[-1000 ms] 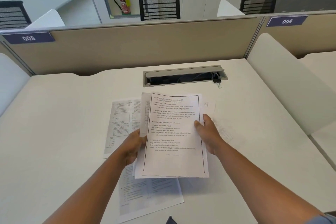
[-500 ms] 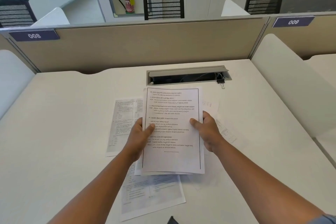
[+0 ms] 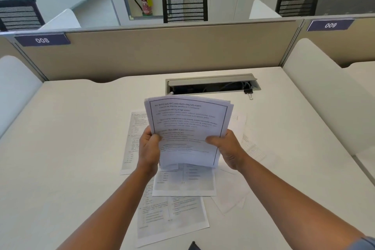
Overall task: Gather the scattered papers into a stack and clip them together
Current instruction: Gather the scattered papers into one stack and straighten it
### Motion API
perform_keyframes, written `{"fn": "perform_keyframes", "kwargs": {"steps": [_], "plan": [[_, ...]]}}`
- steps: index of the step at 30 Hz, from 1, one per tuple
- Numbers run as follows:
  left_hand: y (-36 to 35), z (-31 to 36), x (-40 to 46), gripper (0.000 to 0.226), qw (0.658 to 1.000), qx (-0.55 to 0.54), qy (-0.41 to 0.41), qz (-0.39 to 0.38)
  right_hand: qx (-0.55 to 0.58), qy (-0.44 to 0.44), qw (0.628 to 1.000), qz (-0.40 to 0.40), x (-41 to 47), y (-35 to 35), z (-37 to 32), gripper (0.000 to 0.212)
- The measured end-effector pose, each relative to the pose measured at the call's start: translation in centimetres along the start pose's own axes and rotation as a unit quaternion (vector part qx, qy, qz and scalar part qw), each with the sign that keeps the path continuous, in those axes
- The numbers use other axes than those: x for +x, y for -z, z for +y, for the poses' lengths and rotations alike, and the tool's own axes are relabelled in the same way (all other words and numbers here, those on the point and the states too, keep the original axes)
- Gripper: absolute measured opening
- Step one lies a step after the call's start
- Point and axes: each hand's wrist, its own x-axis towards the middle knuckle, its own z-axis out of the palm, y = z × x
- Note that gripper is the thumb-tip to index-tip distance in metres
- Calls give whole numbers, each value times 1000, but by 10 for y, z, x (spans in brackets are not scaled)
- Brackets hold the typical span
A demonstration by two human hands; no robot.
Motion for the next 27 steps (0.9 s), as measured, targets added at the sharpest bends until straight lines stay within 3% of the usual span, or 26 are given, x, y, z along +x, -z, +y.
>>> {"fn": "perform_keyframes", "kwargs": {"steps": [7,13,15,17,22,27], "plan": [[-4,10,-3,36,996,-56,-61,24,-10,3,1000,6,-2,-8,-7,40],[-5,0,0,35,997,-65,-1,33,-47,-21,999,6,-7,-13,0,42],[-1,0,5,31,998,-61,4,8,-47,-25,998,15,-6,-12,-5,41],[9,-3,11,25,996,-55,17,-64,-52,-38,998,26,-5,-10,-9,36],[30,-14,22,36,970,23,111,-215,-29,-93,994,47,-4,2,-8,29],[24,-33,23,27,968,37,173,-179,-15,-144,989,37,-1,12,6,25]]}}
